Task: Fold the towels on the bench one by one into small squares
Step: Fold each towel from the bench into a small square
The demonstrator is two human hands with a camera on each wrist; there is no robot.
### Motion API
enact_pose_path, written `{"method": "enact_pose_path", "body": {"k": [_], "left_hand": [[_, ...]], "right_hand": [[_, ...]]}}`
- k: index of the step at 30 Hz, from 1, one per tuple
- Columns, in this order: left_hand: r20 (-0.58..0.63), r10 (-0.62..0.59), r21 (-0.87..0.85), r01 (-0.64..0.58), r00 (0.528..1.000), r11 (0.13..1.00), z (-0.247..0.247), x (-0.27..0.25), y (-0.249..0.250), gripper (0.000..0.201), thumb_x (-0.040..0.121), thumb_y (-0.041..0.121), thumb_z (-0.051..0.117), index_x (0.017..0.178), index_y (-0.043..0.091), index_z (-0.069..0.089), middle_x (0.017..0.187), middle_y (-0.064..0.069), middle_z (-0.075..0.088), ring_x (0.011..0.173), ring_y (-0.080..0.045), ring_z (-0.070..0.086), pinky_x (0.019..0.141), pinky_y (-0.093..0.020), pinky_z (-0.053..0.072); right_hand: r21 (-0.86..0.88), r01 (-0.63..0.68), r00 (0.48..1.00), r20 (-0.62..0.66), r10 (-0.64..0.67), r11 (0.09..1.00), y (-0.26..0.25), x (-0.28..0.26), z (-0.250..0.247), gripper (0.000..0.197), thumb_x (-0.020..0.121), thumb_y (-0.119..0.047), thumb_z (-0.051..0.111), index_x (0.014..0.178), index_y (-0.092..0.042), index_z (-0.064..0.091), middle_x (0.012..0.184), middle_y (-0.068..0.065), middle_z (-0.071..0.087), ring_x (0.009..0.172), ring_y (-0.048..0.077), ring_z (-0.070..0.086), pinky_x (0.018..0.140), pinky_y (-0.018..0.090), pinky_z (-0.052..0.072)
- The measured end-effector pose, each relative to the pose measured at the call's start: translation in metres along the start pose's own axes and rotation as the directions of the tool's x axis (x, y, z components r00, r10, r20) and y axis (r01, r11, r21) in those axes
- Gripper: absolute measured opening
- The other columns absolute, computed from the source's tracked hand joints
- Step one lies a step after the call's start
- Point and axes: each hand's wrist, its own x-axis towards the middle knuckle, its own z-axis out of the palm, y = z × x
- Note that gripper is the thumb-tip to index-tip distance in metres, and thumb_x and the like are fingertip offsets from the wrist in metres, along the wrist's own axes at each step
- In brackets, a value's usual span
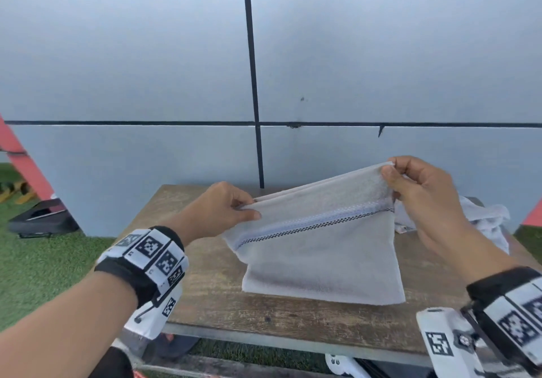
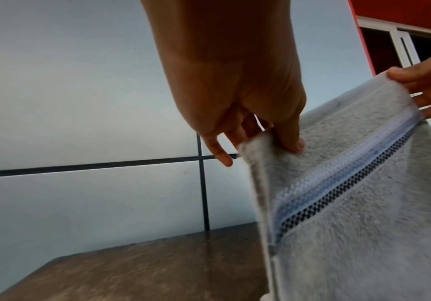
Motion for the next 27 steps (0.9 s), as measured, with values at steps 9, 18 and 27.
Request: {"method": "enact_pose_path", "body": {"k": [9, 18, 27], "left_hand": [[-0.062, 0.034, 0.010, -0.034, 0.997, 0.999, -0.045, -0.019, 0.018, 0.010, 0.088, 0.030, 0.076, 0.087, 0.022, 0.081, 0.079, 0.000, 0.077, 0.073, -0.015, 0.069, 0.076, -0.032, 0.053], [-0.169, 0.098, 0.073, -0.087, 0.981, 0.994, -0.079, -0.006, 0.024, 0.006, 0.090, 0.018, 0.073, 0.089, 0.018, 0.079, 0.081, 0.002, 0.077, 0.075, -0.011, 0.071, 0.076, -0.025, 0.055], [-0.496, 0.116, -0.044, -0.159, 0.860, 0.986, -0.097, 0.021, 0.042, 0.013, 0.099, 0.016, 0.059, 0.111, 0.022, 0.056, 0.089, -0.005, 0.067, 0.076, -0.031, 0.062, 0.065, -0.047, 0.056]], "right_hand": [[-0.168, -0.084, 0.996, -0.022, 0.082, 0.982, -0.031, 0.012, -0.026, 0.013, 0.094, -0.023, 0.067, 0.082, -0.022, 0.069, 0.082, -0.003, 0.068, 0.083, 0.015, 0.062, 0.088, 0.041, 0.052], [-0.504, -0.008, 0.998, 0.052, 0.040, 0.864, -0.064, 0.034, -0.030, 0.010, 0.096, -0.025, 0.063, 0.091, -0.017, 0.065, 0.084, 0.003, 0.064, 0.071, 0.019, 0.059, 0.071, 0.032, 0.047], [-0.194, 0.000, 0.997, -0.071, -0.014, 0.981, -0.085, 0.053, -0.006, 0.005, 0.100, -0.016, 0.056, 0.099, -0.021, 0.059, 0.083, 0.004, 0.071, 0.066, 0.021, 0.069, 0.068, 0.037, 0.054]]}}
